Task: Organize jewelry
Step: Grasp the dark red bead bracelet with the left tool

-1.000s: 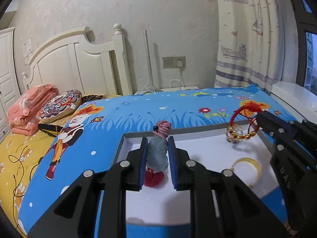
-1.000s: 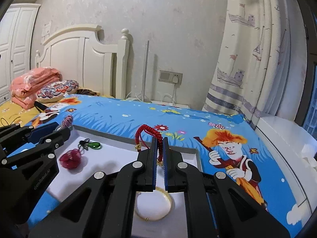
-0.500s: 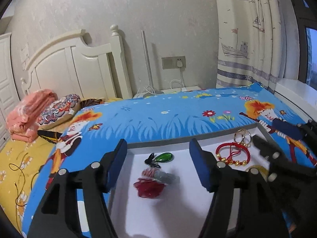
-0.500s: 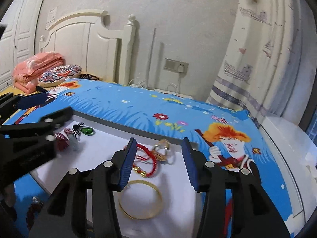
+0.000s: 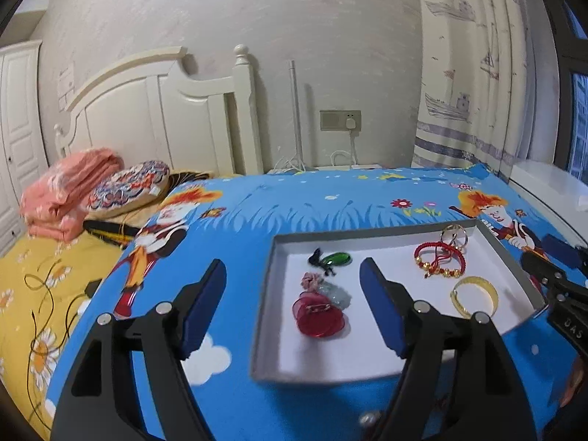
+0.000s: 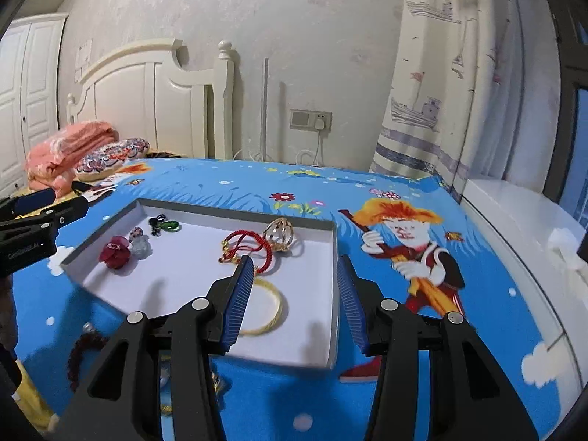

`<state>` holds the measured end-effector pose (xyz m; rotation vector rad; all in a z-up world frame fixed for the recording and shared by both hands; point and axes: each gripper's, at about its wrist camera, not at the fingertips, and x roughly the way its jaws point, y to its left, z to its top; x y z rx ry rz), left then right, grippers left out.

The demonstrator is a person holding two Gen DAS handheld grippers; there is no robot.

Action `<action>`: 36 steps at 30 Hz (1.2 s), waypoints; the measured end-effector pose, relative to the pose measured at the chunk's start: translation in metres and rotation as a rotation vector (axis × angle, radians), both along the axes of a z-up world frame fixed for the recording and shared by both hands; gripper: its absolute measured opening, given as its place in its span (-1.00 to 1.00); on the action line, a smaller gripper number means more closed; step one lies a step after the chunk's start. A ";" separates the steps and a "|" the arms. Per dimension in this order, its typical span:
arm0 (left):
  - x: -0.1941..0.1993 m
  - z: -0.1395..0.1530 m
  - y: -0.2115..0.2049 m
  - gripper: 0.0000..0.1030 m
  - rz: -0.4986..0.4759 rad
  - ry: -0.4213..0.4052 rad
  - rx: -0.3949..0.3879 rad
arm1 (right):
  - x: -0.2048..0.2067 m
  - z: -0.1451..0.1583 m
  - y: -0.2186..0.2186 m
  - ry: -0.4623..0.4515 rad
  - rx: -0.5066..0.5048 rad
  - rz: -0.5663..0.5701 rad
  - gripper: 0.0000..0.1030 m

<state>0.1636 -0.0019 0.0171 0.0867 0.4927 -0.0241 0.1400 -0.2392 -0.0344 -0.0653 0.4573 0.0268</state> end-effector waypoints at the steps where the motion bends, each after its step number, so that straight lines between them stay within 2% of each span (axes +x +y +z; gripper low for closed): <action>1: -0.004 0.000 0.005 0.41 0.006 0.005 -0.005 | -0.005 -0.002 0.001 -0.001 -0.002 0.002 -0.13; 8: -0.035 -0.013 0.021 0.41 0.022 0.027 -0.043 | -0.034 -0.017 0.008 0.019 0.013 0.019 -0.13; 17: -0.076 -0.053 0.008 0.41 -0.009 0.064 -0.017 | -0.058 -0.036 0.011 0.052 0.038 0.025 -0.13; 22: -0.091 -0.066 0.000 0.41 -0.028 0.067 -0.031 | -0.066 -0.046 0.015 0.069 0.045 0.025 -0.13; 31: -0.095 -0.070 -0.006 0.41 -0.073 0.077 -0.063 | -0.072 -0.054 0.015 0.077 0.057 0.024 -0.13; 36: -0.089 -0.076 -0.017 0.40 -0.097 0.092 -0.036 | -0.073 -0.056 0.017 0.077 0.054 0.032 -0.13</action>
